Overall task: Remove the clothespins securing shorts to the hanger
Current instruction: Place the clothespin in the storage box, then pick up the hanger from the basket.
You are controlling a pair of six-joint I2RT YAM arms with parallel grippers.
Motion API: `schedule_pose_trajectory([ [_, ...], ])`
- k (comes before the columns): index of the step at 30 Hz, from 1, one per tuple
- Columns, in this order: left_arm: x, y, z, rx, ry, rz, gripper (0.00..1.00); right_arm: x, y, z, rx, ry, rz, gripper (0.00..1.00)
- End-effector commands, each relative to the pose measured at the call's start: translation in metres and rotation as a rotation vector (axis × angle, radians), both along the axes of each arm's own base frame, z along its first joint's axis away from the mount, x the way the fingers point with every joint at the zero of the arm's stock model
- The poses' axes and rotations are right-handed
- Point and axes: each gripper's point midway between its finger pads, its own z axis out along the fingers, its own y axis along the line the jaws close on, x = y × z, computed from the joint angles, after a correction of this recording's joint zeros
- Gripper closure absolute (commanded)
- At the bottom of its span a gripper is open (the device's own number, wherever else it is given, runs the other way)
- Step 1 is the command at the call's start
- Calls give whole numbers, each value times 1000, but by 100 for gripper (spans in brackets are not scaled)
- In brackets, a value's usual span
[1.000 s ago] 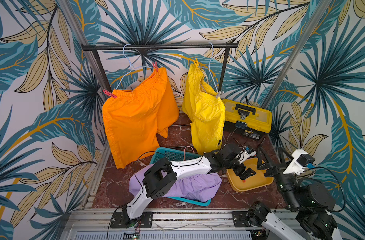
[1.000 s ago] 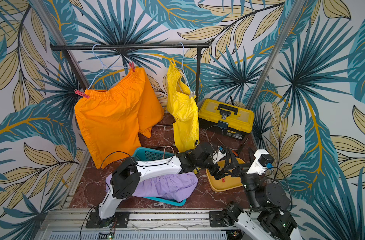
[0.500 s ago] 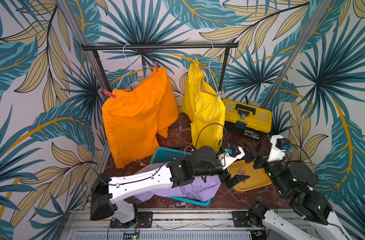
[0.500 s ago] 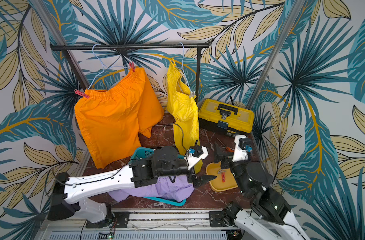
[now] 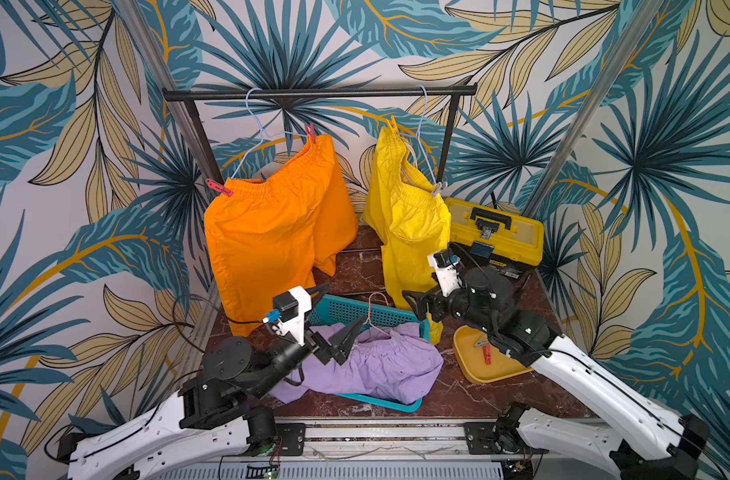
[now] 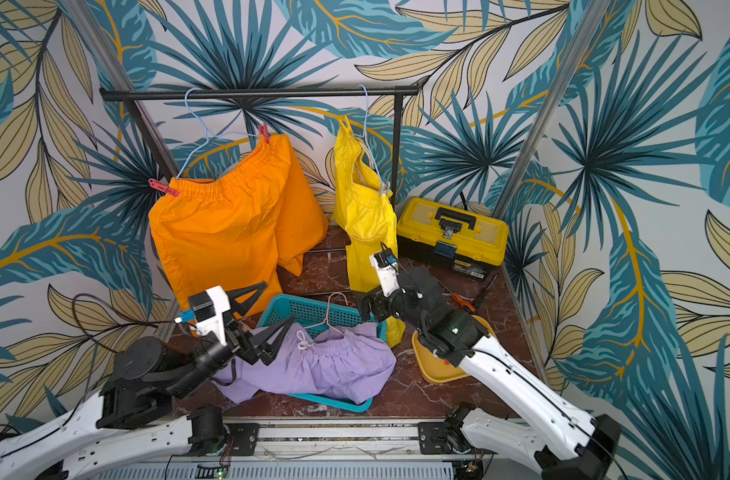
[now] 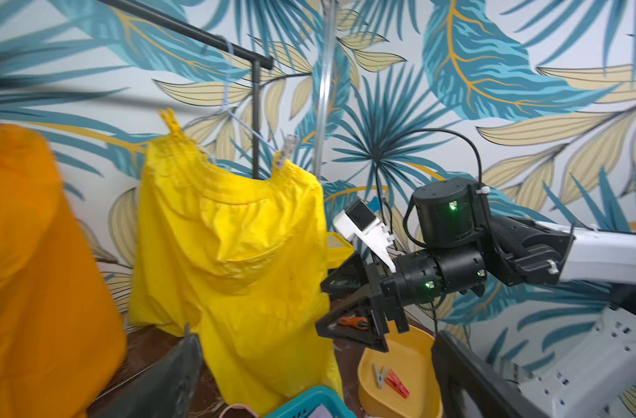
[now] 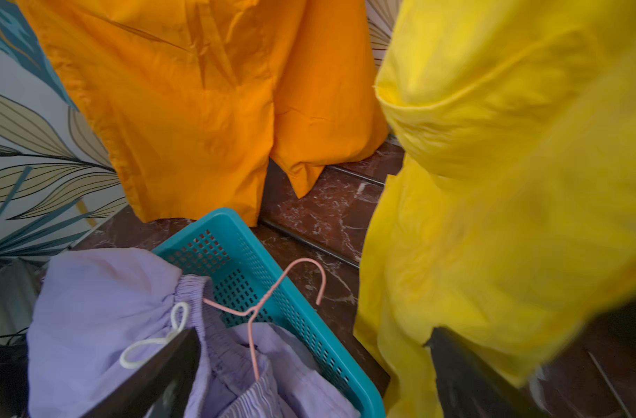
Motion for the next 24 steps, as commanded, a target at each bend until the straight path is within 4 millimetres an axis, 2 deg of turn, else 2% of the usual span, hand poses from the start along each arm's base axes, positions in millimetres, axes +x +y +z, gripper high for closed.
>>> schedule_pose_trajectory([
  [1,18,39,-29,54,97,195,0,-7,38,-23,51,125,157,0],
  [5,19,59,-37,107,133,267,0,-2,62,-51,44,234,228,1],
  [11,19,67,-48,158,161,295,0,-6,82,-98,10,417,298,4],
  [16,21,60,-55,169,165,284,0,-7,86,-131,-29,514,303,6],
  [24,34,42,-67,241,203,274,0,-16,94,-157,-42,612,370,11],
])
